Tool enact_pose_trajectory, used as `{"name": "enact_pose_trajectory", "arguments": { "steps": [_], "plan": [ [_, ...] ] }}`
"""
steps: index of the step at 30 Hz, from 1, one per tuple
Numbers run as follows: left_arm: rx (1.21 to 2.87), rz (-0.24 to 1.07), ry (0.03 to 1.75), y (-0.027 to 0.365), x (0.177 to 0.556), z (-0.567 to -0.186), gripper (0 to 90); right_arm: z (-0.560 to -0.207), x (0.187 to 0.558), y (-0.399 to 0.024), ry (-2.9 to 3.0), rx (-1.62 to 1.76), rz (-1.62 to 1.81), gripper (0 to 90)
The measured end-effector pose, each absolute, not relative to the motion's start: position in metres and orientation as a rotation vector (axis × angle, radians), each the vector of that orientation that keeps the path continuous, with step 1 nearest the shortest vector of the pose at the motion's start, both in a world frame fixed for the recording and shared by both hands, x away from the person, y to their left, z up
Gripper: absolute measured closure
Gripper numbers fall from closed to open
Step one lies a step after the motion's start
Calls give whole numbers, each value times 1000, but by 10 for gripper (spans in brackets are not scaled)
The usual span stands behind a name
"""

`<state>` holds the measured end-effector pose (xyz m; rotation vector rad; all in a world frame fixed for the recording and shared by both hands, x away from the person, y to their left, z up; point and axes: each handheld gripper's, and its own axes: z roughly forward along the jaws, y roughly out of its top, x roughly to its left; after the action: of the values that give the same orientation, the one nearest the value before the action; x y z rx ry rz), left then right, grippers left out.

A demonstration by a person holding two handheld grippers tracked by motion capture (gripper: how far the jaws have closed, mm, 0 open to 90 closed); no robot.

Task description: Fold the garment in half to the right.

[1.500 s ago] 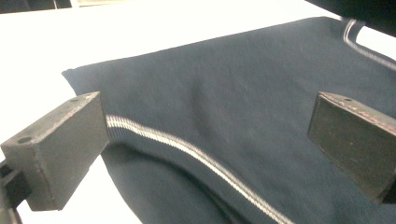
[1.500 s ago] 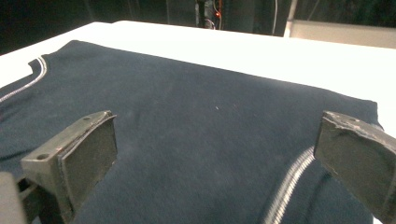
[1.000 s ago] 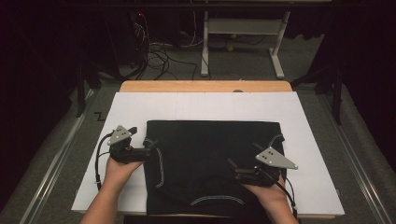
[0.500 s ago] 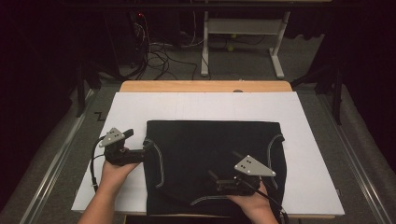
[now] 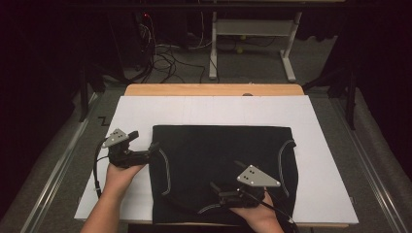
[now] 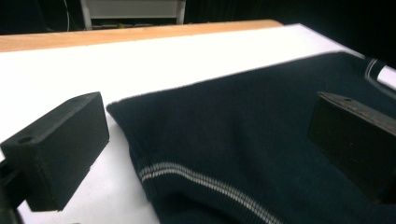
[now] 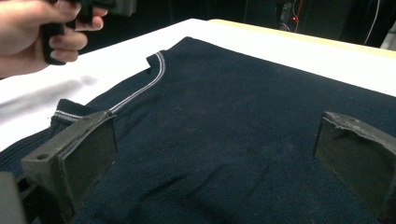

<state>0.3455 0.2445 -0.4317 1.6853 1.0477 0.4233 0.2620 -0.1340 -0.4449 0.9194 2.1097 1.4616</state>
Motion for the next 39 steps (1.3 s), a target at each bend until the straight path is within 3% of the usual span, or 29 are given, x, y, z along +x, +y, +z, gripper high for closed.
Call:
{"name": "enact_pose_trajectory", "arguments": {
  "steps": [13,24,30,39],
  "plan": [
    [1709,499,1160,236,388,-424,0,-448,256,-129,2136,906,1460,0],
    [1740,413,1337,238,425,-446,24,-449,255,-126,2158,891,1465,0],
    [1846,342,1425,232,438,-469,30,-450,255,-126,2160,902,1469,0],
    [1889,343,1436,221,443,-479,208,-451,254,-125,2165,905,1466,0]
  ]
}}
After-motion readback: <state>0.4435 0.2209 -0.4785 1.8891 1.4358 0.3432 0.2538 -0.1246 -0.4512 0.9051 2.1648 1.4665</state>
